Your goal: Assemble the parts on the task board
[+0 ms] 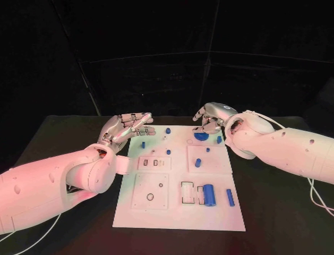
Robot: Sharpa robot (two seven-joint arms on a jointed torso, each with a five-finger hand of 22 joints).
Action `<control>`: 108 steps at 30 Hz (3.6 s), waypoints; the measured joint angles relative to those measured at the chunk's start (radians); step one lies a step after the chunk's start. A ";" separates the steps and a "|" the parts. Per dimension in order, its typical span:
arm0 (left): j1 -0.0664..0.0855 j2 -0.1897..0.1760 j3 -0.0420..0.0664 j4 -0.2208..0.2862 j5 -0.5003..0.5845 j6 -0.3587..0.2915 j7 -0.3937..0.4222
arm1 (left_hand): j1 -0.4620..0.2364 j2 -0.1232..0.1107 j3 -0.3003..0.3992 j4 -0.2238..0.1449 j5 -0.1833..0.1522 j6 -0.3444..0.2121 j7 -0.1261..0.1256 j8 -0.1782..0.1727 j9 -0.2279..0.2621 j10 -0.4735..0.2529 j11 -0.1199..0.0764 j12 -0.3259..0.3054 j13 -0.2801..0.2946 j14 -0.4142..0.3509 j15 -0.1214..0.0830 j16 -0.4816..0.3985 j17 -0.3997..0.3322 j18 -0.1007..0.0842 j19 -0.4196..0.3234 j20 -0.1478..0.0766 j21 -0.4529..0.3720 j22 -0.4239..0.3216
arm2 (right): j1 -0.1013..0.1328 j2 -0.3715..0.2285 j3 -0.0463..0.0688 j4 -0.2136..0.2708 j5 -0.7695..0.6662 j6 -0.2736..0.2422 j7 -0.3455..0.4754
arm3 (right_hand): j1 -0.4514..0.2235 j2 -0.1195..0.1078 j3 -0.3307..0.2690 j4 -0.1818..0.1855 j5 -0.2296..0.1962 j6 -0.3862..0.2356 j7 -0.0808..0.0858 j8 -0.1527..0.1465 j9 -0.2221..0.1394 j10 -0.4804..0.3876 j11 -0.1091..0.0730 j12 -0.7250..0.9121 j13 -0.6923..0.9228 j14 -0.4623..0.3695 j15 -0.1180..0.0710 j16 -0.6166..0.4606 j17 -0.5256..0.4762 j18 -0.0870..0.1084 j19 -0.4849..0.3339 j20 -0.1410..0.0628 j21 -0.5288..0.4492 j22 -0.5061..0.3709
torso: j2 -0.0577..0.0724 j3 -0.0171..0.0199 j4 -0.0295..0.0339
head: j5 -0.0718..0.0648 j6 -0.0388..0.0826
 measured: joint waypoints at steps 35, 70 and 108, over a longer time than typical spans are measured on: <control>-0.001 0.015 0.000 -0.025 0.000 0.010 -0.002 | 0.000 0.000 -0.003 -0.003 0.000 0.000 0.000 -0.004 0.000 0.000 0.000 -0.006 0.000 0.000 0.000 -0.005 0.002 0.000 0.000 0.000 0.000 0.000 | 0.001 -0.002 0.007 -0.064 0.107 0.191 -0.097 | 0.141 0.076 -0.245 0.138 0.012 -0.062 0.028 0.029 0.005 -0.011 0.029 0.891 0.961 -0.001 0.014 0.121 0.058 -0.030 0.065 0.026 0.112 0.161 | 0.000 -0.0014 0.0009 | -0.018 -0.004; -0.001 0.020 0.000 -0.030 0.000 0.014 -0.005 | 0.000 0.000 -0.003 -0.003 0.000 0.000 0.000 -0.004 0.000 0.000 0.000 -0.007 -0.001 0.000 0.000 -0.004 0.003 0.000 0.000 0.000 0.000 0.000 | 0.001 0.043 0.007 -0.108 0.008 0.220 -0.111 | 0.178 0.113 -0.243 0.114 -0.004 -0.012 0.014 0.073 0.013 0.038 0.012 0.963 1.042 0.002 0.017 0.128 0.058 -0.030 0.072 0.020 0.129 0.185 | 0.000 -0.0011 0.0000 | -0.020 -0.012; -0.001 0.019 0.000 -0.031 0.000 0.017 -0.014 | 0.000 0.000 -0.003 -0.003 0.000 0.000 0.000 -0.004 0.000 0.000 0.000 -0.007 0.000 0.000 0.000 -0.004 0.003 0.000 0.000 0.000 0.000 -0.001 | -0.002 0.136 0.006 0.032 -0.147 0.035 -0.130 | 0.197 0.141 -0.181 0.102 -0.038 0.066 -0.001 0.121 0.020 0.105 -0.016 1.026 1.058 -0.002 -0.005 0.128 0.058 -0.046 0.092 -0.001 0.147 0.210 | 0.000 -0.0013 0.0024 | -0.014 -0.007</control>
